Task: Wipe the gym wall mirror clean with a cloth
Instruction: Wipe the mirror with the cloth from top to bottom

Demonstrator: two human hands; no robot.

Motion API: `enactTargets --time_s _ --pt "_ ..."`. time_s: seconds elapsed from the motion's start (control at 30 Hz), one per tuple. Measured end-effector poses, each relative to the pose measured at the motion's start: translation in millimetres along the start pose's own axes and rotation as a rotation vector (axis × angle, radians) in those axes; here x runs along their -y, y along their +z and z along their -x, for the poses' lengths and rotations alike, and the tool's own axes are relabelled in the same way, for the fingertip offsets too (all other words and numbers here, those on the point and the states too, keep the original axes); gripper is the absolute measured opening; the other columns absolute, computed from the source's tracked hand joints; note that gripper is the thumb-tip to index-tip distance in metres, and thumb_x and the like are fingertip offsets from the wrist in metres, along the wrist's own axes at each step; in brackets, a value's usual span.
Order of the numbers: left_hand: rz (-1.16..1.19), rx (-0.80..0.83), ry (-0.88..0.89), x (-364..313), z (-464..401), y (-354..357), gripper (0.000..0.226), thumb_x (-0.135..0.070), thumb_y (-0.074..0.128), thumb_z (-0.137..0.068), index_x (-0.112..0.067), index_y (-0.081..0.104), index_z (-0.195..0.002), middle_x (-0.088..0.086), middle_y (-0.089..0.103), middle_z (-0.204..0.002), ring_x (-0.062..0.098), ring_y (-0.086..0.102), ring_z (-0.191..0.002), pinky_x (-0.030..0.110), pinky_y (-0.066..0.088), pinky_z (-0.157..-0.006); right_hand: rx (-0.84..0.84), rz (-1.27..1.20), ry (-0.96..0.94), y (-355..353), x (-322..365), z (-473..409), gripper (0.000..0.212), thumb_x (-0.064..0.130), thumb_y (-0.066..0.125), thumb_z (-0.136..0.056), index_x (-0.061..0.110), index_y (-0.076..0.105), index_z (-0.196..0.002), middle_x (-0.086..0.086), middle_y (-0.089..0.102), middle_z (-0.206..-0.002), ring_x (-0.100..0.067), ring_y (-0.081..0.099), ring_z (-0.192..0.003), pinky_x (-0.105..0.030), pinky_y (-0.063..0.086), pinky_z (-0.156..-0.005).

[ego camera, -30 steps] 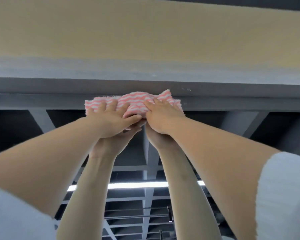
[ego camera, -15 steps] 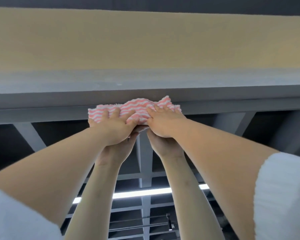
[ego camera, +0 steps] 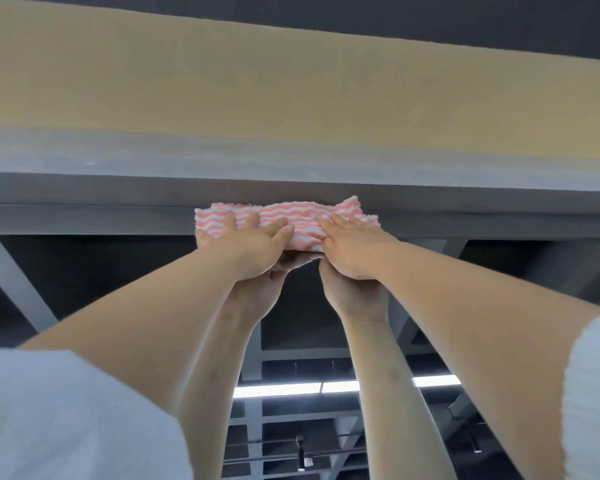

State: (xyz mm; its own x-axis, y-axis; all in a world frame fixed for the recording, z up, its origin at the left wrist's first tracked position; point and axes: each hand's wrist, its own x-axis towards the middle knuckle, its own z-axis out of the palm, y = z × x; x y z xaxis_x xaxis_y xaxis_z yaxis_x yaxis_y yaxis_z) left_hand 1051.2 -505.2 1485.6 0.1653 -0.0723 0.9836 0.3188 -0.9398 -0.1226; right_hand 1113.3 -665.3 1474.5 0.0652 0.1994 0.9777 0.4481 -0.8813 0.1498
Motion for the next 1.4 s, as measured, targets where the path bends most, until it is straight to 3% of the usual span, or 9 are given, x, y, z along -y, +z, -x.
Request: enactTargets --time_s 0.07,0.3,0.57,0.8,1.17,1.4 --pt "-0.040 0.016 0.053 -31.1 -4.7 4.1 0.064 -0.072 0.004 -0.086 -0.049 0.007 -0.147 -0.006 -0.002 -0.161 0.032 -0.007 -0.146 0.067 -0.003 -0.110 0.009 -0.012 0.007 1.9 -33.6 5.0 0.054 0.029 0.019 -0.104 0.022 0.003 -0.155 -0.001 0.001 -0.162 -0.027 0.003 -0.149 -0.049 0.010 -0.119" --pt "0.002 0.033 0.071 -123.9 8.8 4.4 0.054 -0.056 0.014 -0.098 -0.045 0.002 -0.149 -0.003 -0.005 -0.161 0.034 -0.009 -0.146 0.063 -0.006 -0.110 0.019 -0.038 0.061 8.8 -110.8 28.9 0.054 0.029 0.017 -0.104 0.021 0.001 -0.155 -0.003 -0.002 -0.162 -0.028 0.001 -0.149 -0.049 0.009 -0.119" --pt "0.009 0.063 0.152 -111.7 17.7 2.5 0.051 -0.036 0.015 -0.104 -0.029 0.003 -0.153 -0.005 -0.005 -0.161 0.021 -0.005 -0.147 0.050 -0.001 -0.117 0.056 -0.075 0.177 15.2 -96.3 58.1 0.054 0.045 0.011 -0.103 0.034 -0.011 -0.152 -0.001 -0.017 -0.160 -0.029 -0.012 -0.147 -0.046 -0.006 -0.119" --pt "-0.008 0.044 0.158 -60.4 46.3 -1.2 0.054 -0.028 0.021 -0.103 -0.022 0.002 -0.154 0.000 -0.004 -0.161 0.024 -0.002 -0.147 0.042 0.003 -0.119 0.094 -0.161 0.177 7.3 -27.8 71.8 0.050 0.050 0.012 -0.102 0.049 -0.010 -0.147 0.003 -0.019 -0.160 -0.028 -0.014 -0.147 -0.043 -0.009 -0.117" --pt "-0.034 0.105 0.065 103.8 126.3 -23.6 0.053 -0.030 0.021 -0.105 -0.025 -0.002 -0.153 -0.003 -0.005 -0.161 0.020 -0.004 -0.147 0.037 0.002 -0.120 0.127 -0.206 0.049 5.9 153.9 97.9 0.051 0.051 0.009 -0.101 0.050 -0.016 -0.145 0.004 -0.026 -0.157 -0.029 -0.023 -0.145 -0.046 -0.011 -0.118" --pt "-0.090 0.088 0.084 191.9 187.1 -26.4 0.056 -0.028 0.021 -0.103 -0.020 -0.004 -0.153 0.000 -0.006 -0.160 0.020 -0.005 -0.147 0.037 0.005 -0.119 0.098 -0.226 -0.090 11.5 259.1 133.0 0.055 0.045 0.013 -0.102 0.042 -0.017 -0.148 0.000 -0.023 -0.159 -0.030 -0.026 -0.143 -0.049 -0.020 -0.114"
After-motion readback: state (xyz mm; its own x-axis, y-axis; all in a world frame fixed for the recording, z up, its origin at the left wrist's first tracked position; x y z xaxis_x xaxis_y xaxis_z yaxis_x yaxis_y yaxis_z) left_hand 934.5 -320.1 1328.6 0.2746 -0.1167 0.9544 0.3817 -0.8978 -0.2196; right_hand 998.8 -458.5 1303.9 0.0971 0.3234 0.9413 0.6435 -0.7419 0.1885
